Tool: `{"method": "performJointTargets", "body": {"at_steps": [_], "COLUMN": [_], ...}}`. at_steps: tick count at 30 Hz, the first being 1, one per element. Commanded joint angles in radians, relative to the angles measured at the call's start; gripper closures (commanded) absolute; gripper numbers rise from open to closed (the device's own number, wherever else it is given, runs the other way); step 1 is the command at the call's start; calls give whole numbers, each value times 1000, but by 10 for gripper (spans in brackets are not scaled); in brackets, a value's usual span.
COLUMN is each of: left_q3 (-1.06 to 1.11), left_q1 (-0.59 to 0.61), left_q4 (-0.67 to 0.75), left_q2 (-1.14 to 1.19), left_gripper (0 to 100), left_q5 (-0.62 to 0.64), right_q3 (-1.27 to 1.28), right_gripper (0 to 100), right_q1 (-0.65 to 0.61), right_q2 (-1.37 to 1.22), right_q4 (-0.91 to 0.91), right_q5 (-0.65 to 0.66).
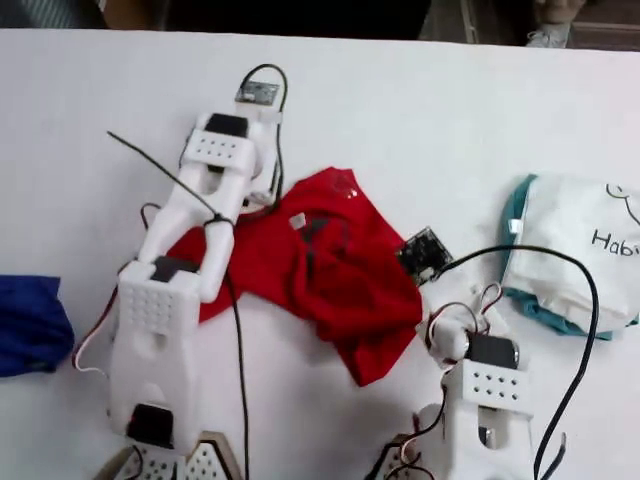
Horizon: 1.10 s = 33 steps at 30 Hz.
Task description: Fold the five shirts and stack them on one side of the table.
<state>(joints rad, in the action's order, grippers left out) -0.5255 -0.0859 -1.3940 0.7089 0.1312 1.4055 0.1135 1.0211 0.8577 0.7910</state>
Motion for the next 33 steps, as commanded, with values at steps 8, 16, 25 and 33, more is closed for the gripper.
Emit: {"method": "performJointTargets", "body": {"at_steps": [8,16,25,33], "left_q3": [-226,-216,-217,-217], "left_q1": [-17,-25,-55,-55], "left_q4": [-138,-129,-198,-379], "left_q2": [5,158,207,206], "left_gripper": [835,835,973,975], "left_q5": [3,3,2,2], "right_q3": [91,121,132,143], "right_gripper": [858,858,858,858], "right_q1": [7,7,7,7], "right_q2": [28,28,28,30], "right_q4": [-128,-163,-177,-191], "right_q5": [0,0,-2,-2]}}
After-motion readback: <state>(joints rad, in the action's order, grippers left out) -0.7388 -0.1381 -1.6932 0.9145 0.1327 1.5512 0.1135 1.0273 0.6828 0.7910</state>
